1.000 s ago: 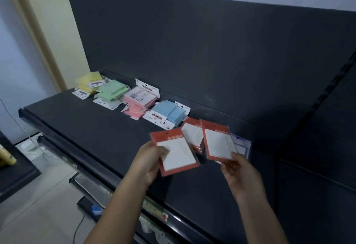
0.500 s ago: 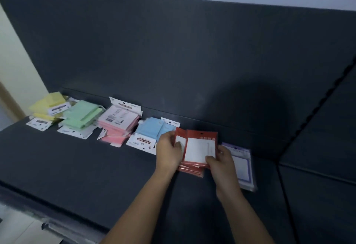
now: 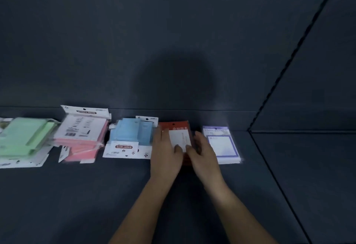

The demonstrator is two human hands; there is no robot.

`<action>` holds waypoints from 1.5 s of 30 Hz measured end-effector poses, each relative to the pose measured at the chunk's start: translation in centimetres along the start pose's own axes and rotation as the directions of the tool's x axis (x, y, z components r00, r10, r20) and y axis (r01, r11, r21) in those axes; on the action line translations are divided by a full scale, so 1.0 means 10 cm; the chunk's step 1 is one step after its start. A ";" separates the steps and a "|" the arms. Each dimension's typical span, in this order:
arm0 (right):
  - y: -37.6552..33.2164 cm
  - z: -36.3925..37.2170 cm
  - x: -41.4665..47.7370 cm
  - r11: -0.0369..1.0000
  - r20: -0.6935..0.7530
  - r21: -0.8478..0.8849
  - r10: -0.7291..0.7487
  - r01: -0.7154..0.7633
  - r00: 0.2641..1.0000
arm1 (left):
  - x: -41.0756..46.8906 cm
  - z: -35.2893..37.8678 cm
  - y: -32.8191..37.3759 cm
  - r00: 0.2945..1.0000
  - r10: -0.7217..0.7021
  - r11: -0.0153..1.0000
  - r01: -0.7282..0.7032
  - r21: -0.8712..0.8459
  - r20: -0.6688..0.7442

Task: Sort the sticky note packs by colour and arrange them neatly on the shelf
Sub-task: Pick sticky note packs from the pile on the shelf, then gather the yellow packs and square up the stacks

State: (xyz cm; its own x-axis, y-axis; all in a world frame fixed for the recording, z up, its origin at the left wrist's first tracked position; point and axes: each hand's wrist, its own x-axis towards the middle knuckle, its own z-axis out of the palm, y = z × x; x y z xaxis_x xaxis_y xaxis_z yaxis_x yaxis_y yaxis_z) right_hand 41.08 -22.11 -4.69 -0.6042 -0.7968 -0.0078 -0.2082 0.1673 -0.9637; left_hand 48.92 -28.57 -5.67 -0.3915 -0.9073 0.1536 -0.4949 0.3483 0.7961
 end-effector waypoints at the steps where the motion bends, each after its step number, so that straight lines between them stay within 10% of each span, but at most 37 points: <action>1: 0.00 -0.07 -0.04 0.999 -0.009 -0.033 -0.007 0.007 1.000 | -0.03 0.02 0.04 1.000 0.014 0.999 -0.014 0.032 -0.002; 10: 0.16 -1.29 -0.63 0.968 -0.360 -0.236 -0.175 0.092 0.916 | -0.48 0.66 0.92 0.919 0.351 0.934 -0.356 -0.002 0.178; 16: 0.49 -2.63 -1.32 0.848 -0.515 -0.509 -0.163 -0.147 0.841 | -1.13 1.46 1.72 0.738 0.533 0.819 -0.573 -0.032 0.414; 32: 1.32 -5.34 -2.84 0.790 -0.759 -0.435 -0.063 -0.432 0.649 | -2.45 3.34 3.26 0.727 0.355 0.904 -0.427 -0.017 0.588; 45: 1.84 -6.39 -1.73 0.750 -0.689 -0.489 -0.019 -0.446 0.725 | -1.88 4.72 3.82 0.720 0.276 0.822 -0.520 0.232 0.636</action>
State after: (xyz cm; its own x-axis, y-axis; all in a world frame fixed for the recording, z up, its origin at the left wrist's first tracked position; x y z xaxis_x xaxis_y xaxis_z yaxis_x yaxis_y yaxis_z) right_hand -1.51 31.87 -5.26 -0.9639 -0.1803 0.1962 -0.2628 0.7642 -0.5890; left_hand 0.81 12.92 -5.78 -0.9123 -0.4073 -0.0419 -0.3831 0.8130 0.4385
